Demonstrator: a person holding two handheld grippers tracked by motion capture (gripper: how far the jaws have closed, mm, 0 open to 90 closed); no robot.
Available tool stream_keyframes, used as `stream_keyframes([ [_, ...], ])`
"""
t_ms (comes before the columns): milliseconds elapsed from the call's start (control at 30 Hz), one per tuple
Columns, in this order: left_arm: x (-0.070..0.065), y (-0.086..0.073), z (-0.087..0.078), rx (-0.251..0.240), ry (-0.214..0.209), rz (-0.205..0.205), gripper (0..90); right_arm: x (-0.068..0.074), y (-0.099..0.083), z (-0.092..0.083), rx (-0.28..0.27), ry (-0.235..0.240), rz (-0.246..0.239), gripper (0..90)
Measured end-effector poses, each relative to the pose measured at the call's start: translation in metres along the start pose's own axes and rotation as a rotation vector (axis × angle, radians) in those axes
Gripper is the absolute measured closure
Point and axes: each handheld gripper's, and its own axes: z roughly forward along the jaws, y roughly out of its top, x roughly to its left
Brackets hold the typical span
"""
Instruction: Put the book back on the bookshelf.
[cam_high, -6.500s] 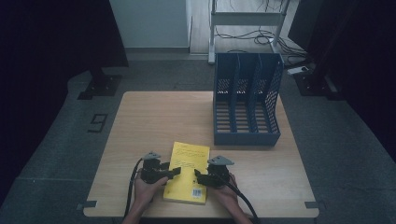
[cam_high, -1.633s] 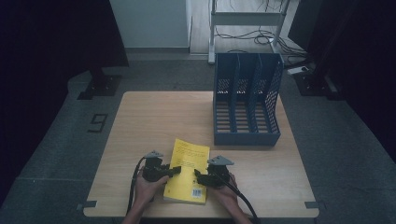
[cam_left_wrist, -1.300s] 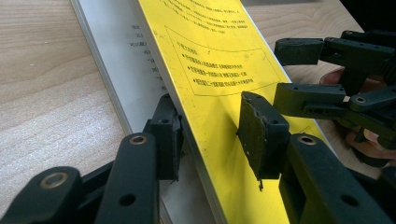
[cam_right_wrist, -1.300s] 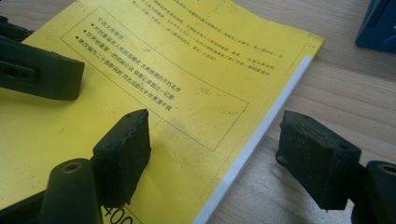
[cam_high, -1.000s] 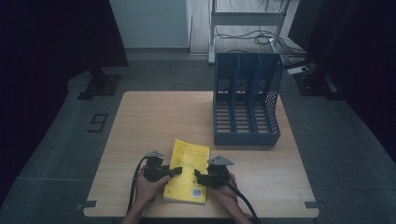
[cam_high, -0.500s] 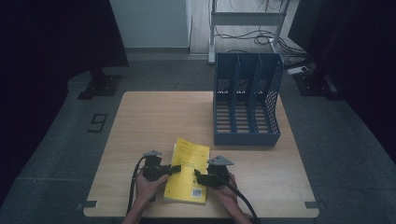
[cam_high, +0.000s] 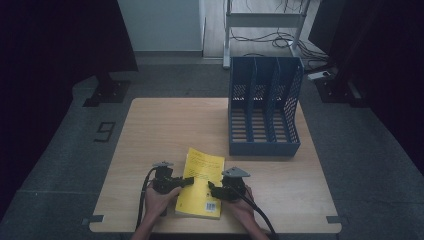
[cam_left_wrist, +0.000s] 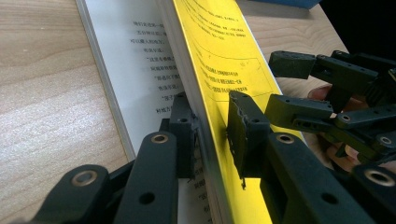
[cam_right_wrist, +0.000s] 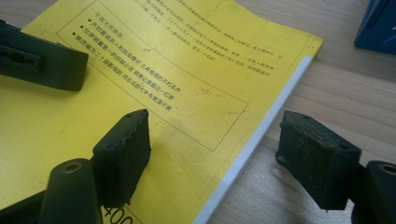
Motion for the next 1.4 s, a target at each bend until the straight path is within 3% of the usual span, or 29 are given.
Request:
stream_keyframes([
  [333,0.001,0.001,-0.001,0.003,-0.011,0.0,74.4,0.0,0.0,0.0,0.0,-0.001,-0.002,24.4],
  [767,-0.004,0.001,-0.005,-0.053,-0.056,-0.008,82.3,0.0,0.0,-0.001,-0.012,0.001,-0.018,24.7],
  [1133,-0.008,0.001,-0.007,-0.112,-0.083,-0.004,83.0,-0.009,0.002,-0.005,-0.002,0.041,0.002,22.2],
  [1400,-0.01,0.001,-0.01,-0.139,-0.099,-0.001,83.2,-0.015,0.003,-0.009,-0.009,0.04,0.021,22.3],
])
